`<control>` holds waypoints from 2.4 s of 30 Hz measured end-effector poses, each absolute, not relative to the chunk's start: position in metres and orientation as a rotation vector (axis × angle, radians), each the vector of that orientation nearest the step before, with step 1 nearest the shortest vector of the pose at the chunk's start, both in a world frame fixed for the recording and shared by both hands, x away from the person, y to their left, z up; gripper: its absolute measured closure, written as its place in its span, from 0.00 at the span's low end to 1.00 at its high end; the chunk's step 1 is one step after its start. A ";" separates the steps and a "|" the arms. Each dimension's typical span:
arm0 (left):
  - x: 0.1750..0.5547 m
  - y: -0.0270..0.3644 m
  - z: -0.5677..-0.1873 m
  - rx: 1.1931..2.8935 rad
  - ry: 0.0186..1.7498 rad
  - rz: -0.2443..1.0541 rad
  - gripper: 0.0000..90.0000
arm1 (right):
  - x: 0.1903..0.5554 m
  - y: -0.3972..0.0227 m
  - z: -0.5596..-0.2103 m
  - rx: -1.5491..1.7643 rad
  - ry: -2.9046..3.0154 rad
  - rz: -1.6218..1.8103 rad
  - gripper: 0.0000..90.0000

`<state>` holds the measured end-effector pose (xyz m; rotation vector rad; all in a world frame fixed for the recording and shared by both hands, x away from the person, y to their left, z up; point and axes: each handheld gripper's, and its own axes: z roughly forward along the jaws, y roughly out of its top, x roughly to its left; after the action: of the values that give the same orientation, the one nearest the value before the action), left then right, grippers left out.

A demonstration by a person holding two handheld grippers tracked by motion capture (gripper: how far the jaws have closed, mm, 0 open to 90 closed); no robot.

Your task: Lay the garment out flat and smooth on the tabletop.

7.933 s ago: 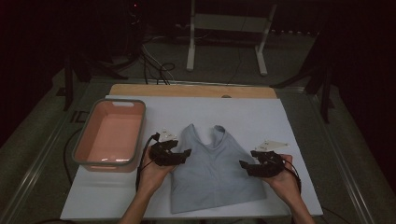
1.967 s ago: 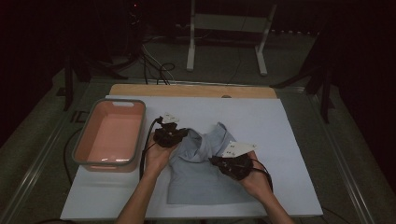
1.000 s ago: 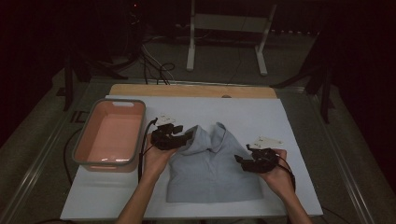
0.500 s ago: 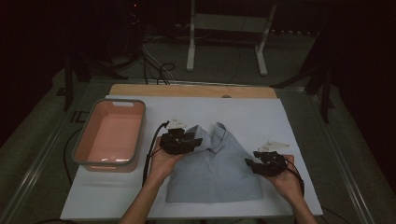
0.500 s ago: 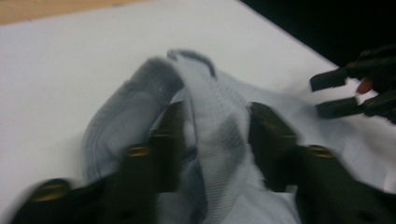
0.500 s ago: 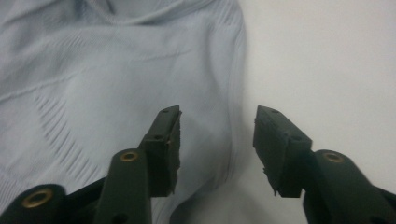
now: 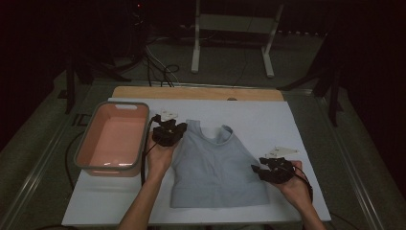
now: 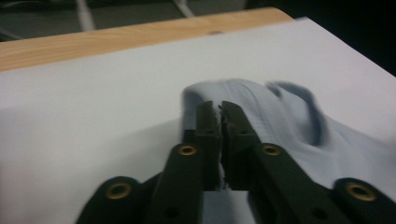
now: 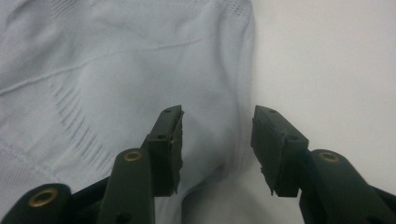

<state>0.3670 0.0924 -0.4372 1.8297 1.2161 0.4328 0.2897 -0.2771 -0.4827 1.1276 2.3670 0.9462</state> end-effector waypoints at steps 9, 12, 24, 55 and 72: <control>0.345 0.087 -0.439 1.879 1.126 0.390 0.54 | 0.285 -0.290 -0.479 1.162 2.325 0.943 0.57; 0.333 0.086 -0.442 1.905 1.105 0.375 0.53 | 0.283 -0.294 -0.480 1.170 2.318 0.935 0.58; 0.291 0.096 -0.463 1.968 1.102 0.319 0.52 | 0.287 -0.293 -0.491 1.187 2.350 0.880 0.62; 0.260 0.093 -0.506 2.178 1.156 0.254 0.69 | 0.305 -0.272 -0.501 1.213 2.429 0.823 0.90; 0.246 0.105 -0.492 2.196 1.126 0.268 0.95 | 0.287 -0.278 -0.487 1.165 2.430 0.847 0.81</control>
<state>0.2463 0.1053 -0.4918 2.1957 1.1263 0.2680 0.2874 -0.2782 -0.4869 1.1646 2.4300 0.8465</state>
